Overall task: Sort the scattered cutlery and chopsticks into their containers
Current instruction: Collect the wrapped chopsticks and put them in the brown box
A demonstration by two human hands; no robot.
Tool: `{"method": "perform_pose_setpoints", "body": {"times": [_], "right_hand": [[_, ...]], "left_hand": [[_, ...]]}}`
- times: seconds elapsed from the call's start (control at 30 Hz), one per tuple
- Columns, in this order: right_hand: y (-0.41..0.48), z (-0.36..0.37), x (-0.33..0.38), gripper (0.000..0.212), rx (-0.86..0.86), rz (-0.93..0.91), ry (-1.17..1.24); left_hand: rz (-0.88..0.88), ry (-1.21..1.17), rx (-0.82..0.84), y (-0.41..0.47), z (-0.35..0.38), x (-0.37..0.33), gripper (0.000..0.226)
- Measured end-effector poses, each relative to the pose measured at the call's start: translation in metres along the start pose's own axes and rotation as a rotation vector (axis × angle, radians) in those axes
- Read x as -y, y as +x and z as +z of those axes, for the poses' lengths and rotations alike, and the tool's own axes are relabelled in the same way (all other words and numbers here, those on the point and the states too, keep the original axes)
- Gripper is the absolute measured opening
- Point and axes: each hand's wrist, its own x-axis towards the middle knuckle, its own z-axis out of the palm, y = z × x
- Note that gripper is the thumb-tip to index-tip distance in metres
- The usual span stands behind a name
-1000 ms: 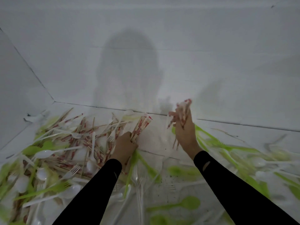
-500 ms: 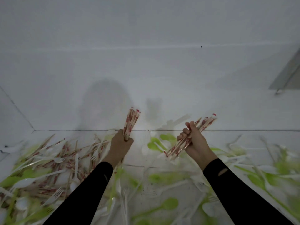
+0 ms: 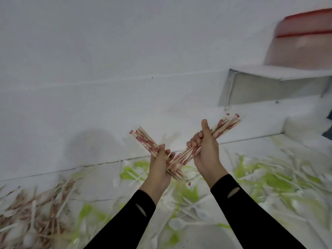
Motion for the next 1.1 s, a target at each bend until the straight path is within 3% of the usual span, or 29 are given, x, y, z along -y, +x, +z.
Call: {"method": "perform_pose_setpoints", "body": {"times": [0.1, 0.23, 0.5, 0.63, 0.83, 1.1], "right_hand": [[-0.013, -0.021, 0.015, 0.053, 0.011, 0.015, -0.184], [-0.022, -0.070, 0.093, 0.050, -0.047, -0.103, -0.336], [-0.031, -0.207, 0.194, 0.042, -0.470, -0.256, -0.442], [-0.041, -0.245, 0.213, 0.039, -0.569, -0.315, -0.469], [-0.059, -0.289, 0.263, 0.037, -0.575, -0.378, -0.385], [-0.061, -0.353, 0.339, 0.035, -0.638, -0.340, -0.357]], "left_hand": [[-0.066, -0.013, 0.111, -0.013, 0.045, 0.042, 0.021], [-0.061, -0.054, 0.153, -0.039, 0.104, 0.085, 0.019], [-0.079, -0.255, 0.266, -0.077, 0.197, 0.159, 0.007], [-0.167, -0.292, 0.311, -0.120, 0.246, 0.213, 0.010], [-0.342, -0.137, 0.399, -0.169, 0.293, 0.280, 0.015], [-0.390, 0.057, 0.504, -0.170, 0.342, 0.331, 0.008]]}}
